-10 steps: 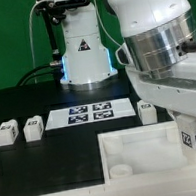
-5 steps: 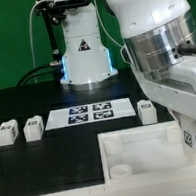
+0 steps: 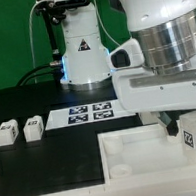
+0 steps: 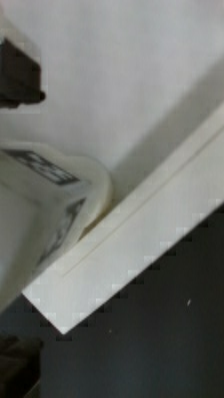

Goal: Assemble one leg

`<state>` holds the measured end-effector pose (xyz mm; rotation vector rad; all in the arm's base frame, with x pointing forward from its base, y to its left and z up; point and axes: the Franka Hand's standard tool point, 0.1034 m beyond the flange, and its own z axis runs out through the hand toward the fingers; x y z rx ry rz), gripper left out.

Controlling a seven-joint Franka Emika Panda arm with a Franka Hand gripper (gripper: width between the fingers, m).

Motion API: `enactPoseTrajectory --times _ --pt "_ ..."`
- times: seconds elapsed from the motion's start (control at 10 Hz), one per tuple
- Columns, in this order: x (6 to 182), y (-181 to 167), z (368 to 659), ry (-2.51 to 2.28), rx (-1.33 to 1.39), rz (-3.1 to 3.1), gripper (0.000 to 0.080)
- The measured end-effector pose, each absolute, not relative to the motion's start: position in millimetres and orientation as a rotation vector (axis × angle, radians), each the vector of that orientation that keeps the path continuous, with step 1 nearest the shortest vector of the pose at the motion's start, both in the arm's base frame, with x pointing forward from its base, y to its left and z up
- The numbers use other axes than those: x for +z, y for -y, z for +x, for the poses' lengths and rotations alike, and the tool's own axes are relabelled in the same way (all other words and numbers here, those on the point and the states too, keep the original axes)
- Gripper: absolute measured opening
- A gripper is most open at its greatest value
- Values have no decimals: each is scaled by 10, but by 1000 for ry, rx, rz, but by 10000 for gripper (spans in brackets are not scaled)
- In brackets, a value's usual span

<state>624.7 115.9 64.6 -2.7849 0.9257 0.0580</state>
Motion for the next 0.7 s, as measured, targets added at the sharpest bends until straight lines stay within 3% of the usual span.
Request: enactPoseTrajectory --times 0.5,0.6,0.7 --pt "681 -1137 6313 54 -82 -3006 649" --pt "676 -1137 6310 23 -78 -3003 649" --pt "676 -1132 6311 23 -78 -3004 532"
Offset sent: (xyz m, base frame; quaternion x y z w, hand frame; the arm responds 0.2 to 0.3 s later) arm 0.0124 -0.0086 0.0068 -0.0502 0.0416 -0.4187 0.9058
